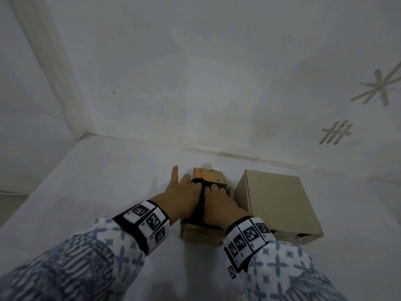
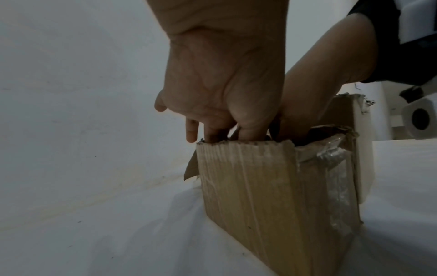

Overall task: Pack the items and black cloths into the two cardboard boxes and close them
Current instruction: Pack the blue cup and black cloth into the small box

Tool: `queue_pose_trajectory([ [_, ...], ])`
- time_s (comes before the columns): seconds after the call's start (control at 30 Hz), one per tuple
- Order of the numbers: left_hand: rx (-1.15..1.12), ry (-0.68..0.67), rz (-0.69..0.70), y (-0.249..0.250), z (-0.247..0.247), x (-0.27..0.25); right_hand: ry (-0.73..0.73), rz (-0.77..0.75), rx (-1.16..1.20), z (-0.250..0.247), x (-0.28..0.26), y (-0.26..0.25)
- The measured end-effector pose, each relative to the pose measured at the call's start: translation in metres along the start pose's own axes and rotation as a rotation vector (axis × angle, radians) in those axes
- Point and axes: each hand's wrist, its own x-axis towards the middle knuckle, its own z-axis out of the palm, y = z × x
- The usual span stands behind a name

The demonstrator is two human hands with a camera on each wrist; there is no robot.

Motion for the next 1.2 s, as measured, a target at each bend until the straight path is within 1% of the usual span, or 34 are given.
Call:
queue_pose_trajectory([
  [0.07, 0.010, -0.071, -0.003, 0.004, -0.003, 0.003, -0.027, 0.018, 0.012, -0.002, 0.003, -0.001],
  [0.1, 0.002, -0.095, 0.000, 0.005, -0.003, 0.004, -0.063, 0.029, 0.023, -0.004, 0.003, 0.000],
  [0.17, -0.016, -0.120, 0.007, 0.005, -0.001, 0.007, -0.167, 0.046, 0.051, -0.009, 0.001, 0.004],
  [0.23, -0.022, -0.120, 0.017, 0.004, 0.003, 0.007, -0.213, 0.045, 0.082, -0.014, -0.002, 0.010],
  [0.33, -0.064, -0.112, 0.050, 0.002, 0.010, 0.006, -0.102, 0.023, 0.093, -0.012, -0.005, 0.013],
  [0.43, -0.111, -0.066, 0.074, 0.002, 0.011, 0.003, -0.127, 0.030, 0.100, 0.001, -0.005, 0.006],
  [0.5, -0.192, -0.024, 0.111, -0.003, 0.009, 0.003, -0.111, 0.033, 0.124, 0.006, -0.005, 0.005],
  [0.57, -0.312, -0.052, 0.134, -0.012, 0.002, 0.002, -0.106, 0.023, 0.153, 0.004, -0.006, 0.010],
  [0.6, -0.408, -0.060, 0.125, -0.019, -0.002, 0.002, -0.106, 0.016, 0.159, 0.001, -0.008, 0.013],
  [0.63, -0.550, -0.028, 0.101, -0.024, -0.004, 0.003, -0.087, 0.005, 0.156, -0.002, -0.010, 0.014],
  [0.7, -0.868, 0.148, 0.006, -0.032, -0.005, 0.007, -0.002, -0.043, 0.124, -0.007, -0.015, 0.013],
  [0.73, -0.994, 0.240, -0.079, -0.035, -0.004, 0.011, 0.036, -0.078, 0.106, -0.007, -0.017, 0.010],
  [0.77, -1.100, 0.296, -0.175, -0.036, -0.006, 0.013, 0.050, -0.111, 0.095, -0.006, -0.018, 0.007],
  [0.8, -1.192, 0.287, -0.261, -0.035, -0.007, 0.017, 0.038, -0.136, 0.087, -0.002, -0.019, 0.004],
  [0.83, -1.241, 0.226, -0.299, -0.033, -0.008, 0.019, 0.007, -0.150, 0.078, 0.002, -0.018, 0.000],
  [0.87, -1.263, 0.142, -0.293, -0.030, -0.010, 0.021, -0.024, -0.153, 0.066, 0.008, -0.018, -0.003],
  [0.9, -1.289, 0.086, -0.272, -0.026, -0.011, 0.022, -0.039, -0.145, 0.056, 0.013, -0.017, -0.006],
  [0.97, -1.451, 0.037, -0.271, -0.018, -0.015, 0.020, -0.030, -0.118, 0.028, 0.020, -0.016, -0.009],
  [1.03, -1.564, 0.071, -0.295, -0.016, -0.011, 0.021, -0.009, -0.101, -0.066, 0.021, -0.014, -0.013],
  [1.1, -1.600, 0.139, -0.354, -0.015, -0.009, 0.022, 0.014, -0.098, -0.157, 0.019, -0.013, -0.016],
  [1.17, -1.602, 0.209, -0.397, -0.015, -0.011, 0.021, -0.001, -0.099, -0.142, 0.016, -0.014, -0.016],
  [1.2, -1.602, 0.248, -0.392, -0.015, -0.013, 0.020, -0.026, -0.109, -0.101, 0.014, -0.016, -0.014],
])
